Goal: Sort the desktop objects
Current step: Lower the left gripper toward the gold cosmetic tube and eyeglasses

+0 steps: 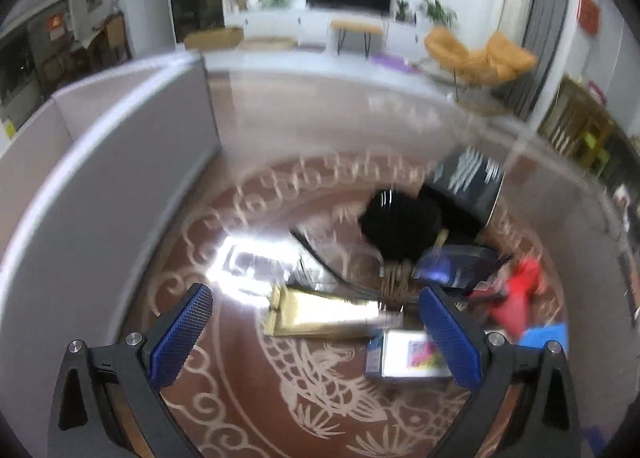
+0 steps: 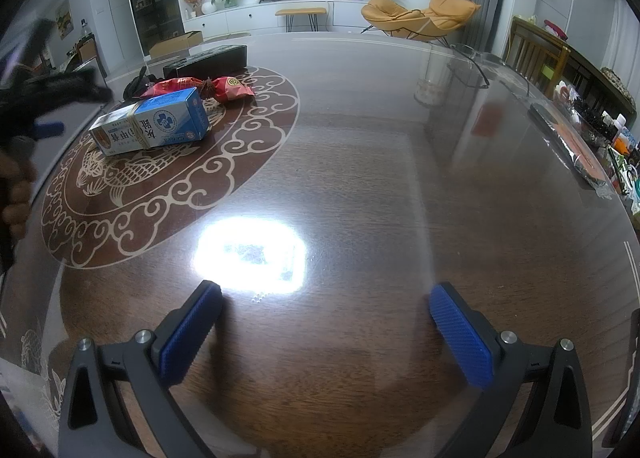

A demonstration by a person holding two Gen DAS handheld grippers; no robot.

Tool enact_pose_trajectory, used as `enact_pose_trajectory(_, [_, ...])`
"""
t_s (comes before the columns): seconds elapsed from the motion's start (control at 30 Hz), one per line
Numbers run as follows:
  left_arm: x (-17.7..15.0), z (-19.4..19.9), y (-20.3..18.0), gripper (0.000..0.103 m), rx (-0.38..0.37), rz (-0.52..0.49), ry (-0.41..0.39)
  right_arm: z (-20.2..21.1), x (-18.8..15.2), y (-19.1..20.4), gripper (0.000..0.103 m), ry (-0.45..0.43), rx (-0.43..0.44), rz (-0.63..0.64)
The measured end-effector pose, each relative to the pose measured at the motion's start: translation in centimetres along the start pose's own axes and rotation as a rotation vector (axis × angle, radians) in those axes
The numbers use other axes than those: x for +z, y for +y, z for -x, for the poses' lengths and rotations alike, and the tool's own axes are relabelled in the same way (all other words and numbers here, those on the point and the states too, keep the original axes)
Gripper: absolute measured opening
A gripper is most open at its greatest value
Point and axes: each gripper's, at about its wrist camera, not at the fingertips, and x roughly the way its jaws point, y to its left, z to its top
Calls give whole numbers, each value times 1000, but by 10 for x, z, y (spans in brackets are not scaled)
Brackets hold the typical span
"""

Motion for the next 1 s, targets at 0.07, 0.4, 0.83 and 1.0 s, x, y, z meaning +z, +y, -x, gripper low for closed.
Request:
enact_pose_trajectory(0.07, [-16,-1,-10,103,-43,-39,15,0,0,0,103,0,0,0])
enact_pose_trajectory(0.4, [-37,37,8,103,-198,-49,-26,0,0,0,103,0,0,0])
enact_pose_trajectory(0.83, [27,-20,19,103,24,-85,46,1,-1,0,103,0,0,0])
enact_pose_trajectory(1.0, [-17,-2,28,103,-154,-128,125,1,-1,0,103,0,0,0])
